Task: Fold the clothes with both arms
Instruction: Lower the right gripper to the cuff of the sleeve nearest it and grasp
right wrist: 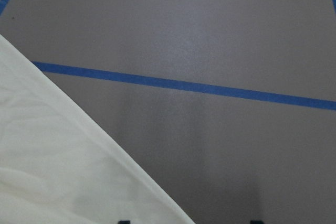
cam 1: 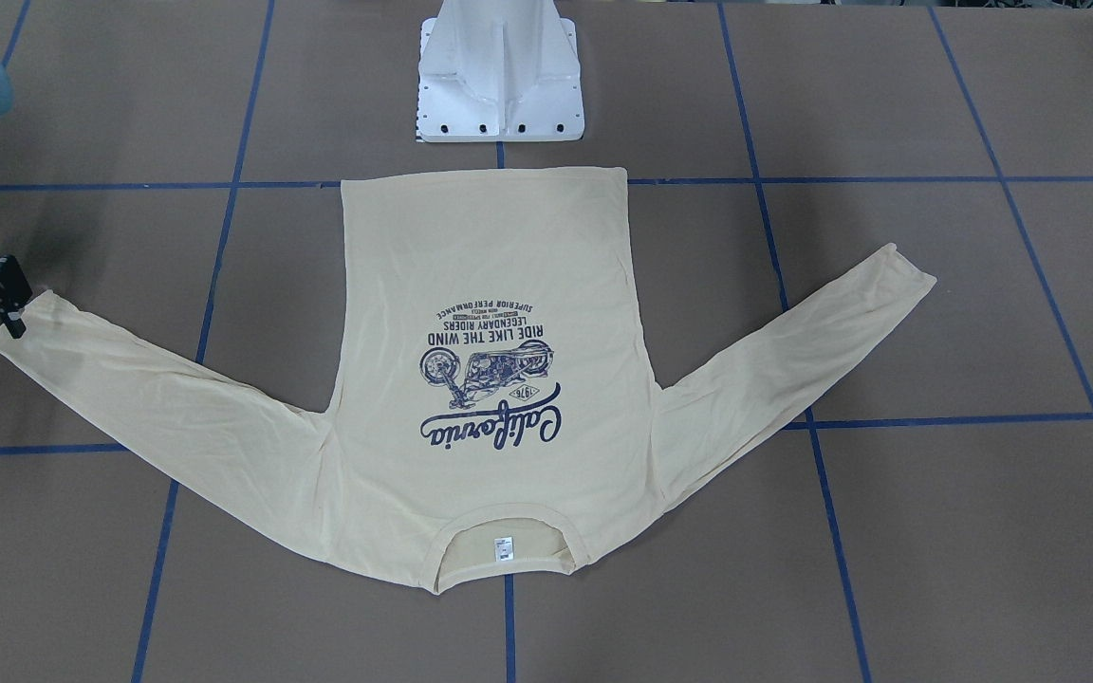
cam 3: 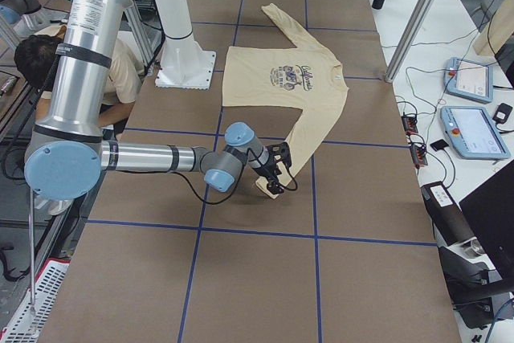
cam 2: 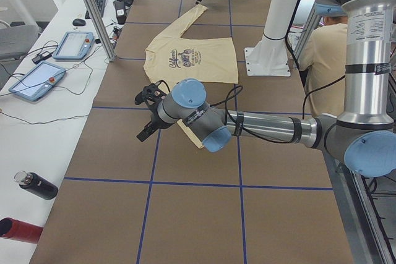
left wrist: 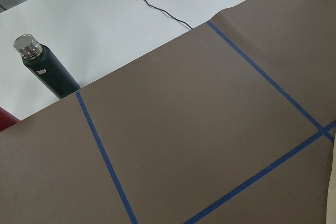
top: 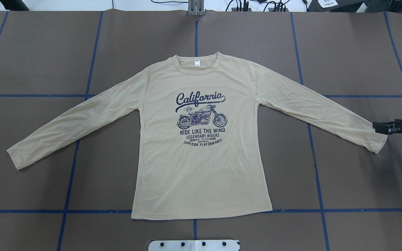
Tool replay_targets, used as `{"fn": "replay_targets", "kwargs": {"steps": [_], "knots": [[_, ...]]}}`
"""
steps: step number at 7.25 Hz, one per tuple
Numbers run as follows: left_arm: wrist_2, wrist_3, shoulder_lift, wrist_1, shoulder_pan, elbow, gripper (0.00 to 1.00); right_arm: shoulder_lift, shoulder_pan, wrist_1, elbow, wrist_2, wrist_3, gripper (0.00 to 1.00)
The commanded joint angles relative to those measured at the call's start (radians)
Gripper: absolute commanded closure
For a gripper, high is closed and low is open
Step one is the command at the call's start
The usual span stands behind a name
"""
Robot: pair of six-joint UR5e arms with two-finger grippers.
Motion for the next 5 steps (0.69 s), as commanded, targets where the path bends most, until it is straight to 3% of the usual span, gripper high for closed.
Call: {"fn": "replay_targets", "kwargs": {"steps": [1, 5], "knots": [[0.0, 0.0, 0.001, 0.0, 0.0, 0.0, 0.0, 0.001, -0.02, 0.09, -0.065, -0.005, 0.001, 0.25], [0.0, 0.0, 0.022, -0.025, 0.0, 0.0, 0.0, 0.001, -0.02, 0.151, -0.121, -0.007, 0.001, 0.33]]}}
